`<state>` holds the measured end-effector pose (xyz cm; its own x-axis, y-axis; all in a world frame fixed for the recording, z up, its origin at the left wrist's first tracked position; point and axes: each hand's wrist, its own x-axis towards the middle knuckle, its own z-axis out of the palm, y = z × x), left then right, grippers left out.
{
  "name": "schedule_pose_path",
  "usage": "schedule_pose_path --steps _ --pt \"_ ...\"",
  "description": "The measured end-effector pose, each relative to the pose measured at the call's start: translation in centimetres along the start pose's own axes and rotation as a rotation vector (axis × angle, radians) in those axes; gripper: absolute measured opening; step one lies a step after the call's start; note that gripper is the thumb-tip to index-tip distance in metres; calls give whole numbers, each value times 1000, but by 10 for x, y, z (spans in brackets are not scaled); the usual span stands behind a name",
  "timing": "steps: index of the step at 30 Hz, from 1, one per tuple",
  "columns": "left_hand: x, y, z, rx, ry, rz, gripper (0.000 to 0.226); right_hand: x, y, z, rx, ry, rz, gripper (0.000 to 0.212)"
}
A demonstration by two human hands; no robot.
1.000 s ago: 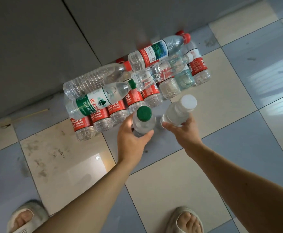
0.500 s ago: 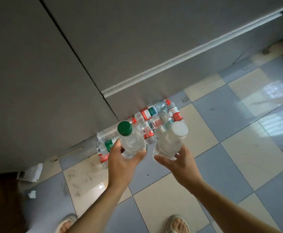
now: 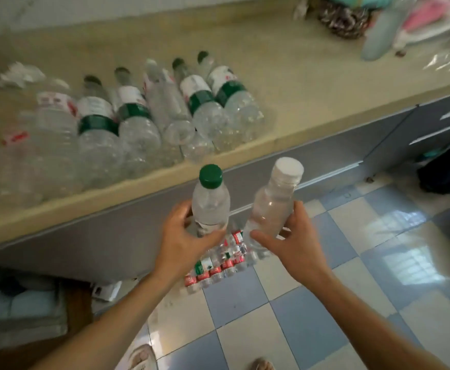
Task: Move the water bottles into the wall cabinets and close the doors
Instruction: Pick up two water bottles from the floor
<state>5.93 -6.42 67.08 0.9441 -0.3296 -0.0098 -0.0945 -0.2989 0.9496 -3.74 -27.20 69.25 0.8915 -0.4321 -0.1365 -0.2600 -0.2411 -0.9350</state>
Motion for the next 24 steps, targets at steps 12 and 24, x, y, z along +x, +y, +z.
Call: schedule_pose_path --steps 12,24 --pt "64 256 -226 -45 172 407 45 19 -321 42 121 34 -390 72" --pt "122 445 -367 -34 408 628 44 54 -545 54 201 33 -705 65"
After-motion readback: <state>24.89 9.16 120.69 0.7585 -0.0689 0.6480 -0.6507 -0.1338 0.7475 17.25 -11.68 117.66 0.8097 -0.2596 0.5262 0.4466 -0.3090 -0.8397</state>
